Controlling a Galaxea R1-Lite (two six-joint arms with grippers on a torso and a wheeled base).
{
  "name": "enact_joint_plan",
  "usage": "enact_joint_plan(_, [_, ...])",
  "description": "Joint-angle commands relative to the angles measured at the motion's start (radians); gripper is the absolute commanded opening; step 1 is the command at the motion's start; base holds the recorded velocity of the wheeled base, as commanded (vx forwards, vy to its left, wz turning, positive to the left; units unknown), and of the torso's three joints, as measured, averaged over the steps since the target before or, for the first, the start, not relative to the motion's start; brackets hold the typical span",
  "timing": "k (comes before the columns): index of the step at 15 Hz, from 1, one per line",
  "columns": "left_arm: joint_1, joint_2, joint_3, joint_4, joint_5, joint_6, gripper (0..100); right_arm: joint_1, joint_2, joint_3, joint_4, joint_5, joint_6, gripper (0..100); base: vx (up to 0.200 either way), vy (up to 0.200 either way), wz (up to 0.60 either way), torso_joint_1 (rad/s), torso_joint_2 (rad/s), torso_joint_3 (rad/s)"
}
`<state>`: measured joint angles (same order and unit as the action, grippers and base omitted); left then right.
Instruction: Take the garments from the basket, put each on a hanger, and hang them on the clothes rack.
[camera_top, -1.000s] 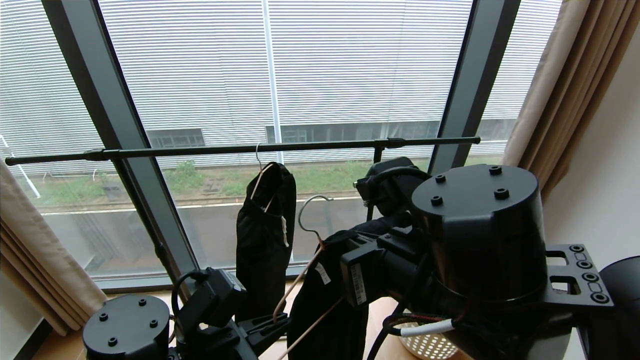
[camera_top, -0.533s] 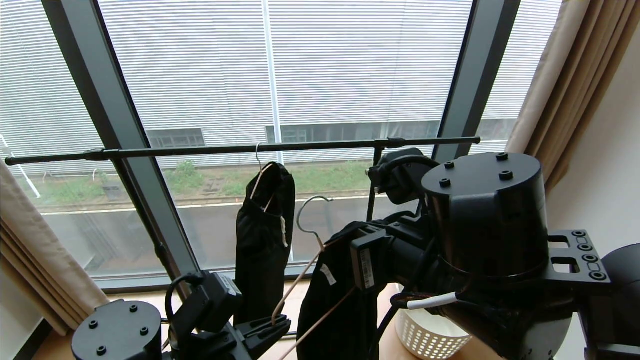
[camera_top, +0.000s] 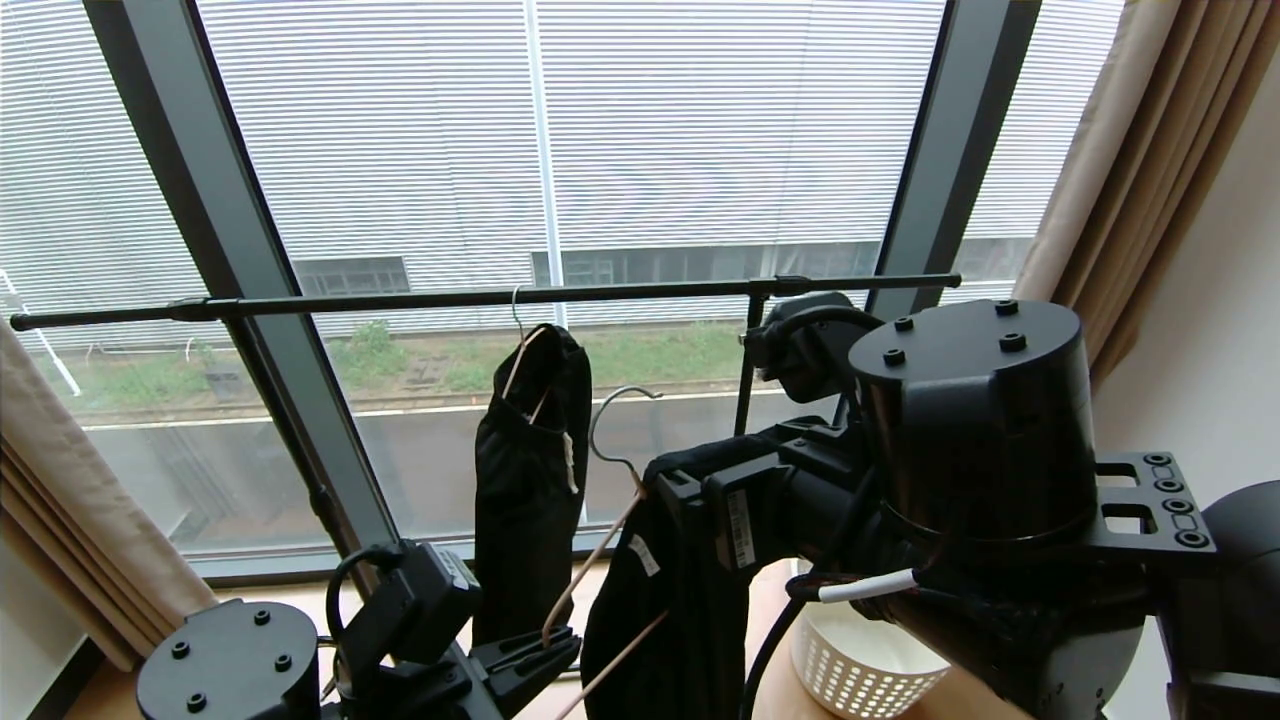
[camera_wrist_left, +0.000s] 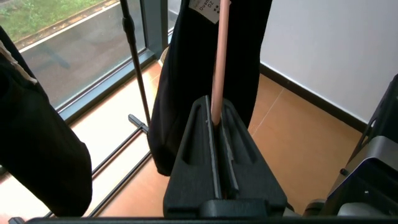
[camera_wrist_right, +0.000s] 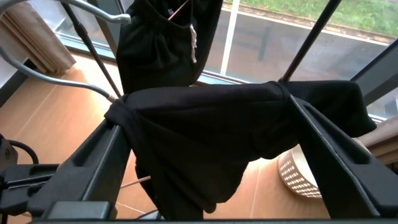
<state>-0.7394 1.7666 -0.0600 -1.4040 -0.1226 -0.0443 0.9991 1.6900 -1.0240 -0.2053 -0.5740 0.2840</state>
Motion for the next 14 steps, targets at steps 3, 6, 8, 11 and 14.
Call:
enact_joint_plan(3, [0.000,0.005,0.020,-0.078,0.000,-0.003,0,-0.007,-0.007,0.004,0.003,0.000,-0.006,100,0.000,0.000,0.00,0.000,0.00,0.000])
enact_joint_plan(6, [0.000,0.027,0.019,-0.092,0.001,-0.002,0,-0.007,-0.023,0.030,0.000,0.000,-0.040,100,0.000,0.000,0.00,0.000,0.00,0.000])
enact_joint_plan(8, [0.003,0.027,0.016,-0.093,0.001,-0.003,0,-0.007,-0.030,0.032,0.003,0.002,-0.048,100,0.000,0.000,0.00,0.000,0.00,0.000])
enact_joint_plan(11, [0.005,0.027,0.016,-0.093,0.001,-0.005,0,-0.010,-0.041,0.053,0.001,0.014,-0.068,100,0.000,0.000,0.00,0.000,0.00,0.000])
enact_joint_plan(14, [0.005,0.027,0.040,-0.102,-0.011,-0.002,0,-0.034,-0.201,0.200,0.001,0.115,-0.264,100,0.000,0.000,0.00,0.000,0.00,0.000])
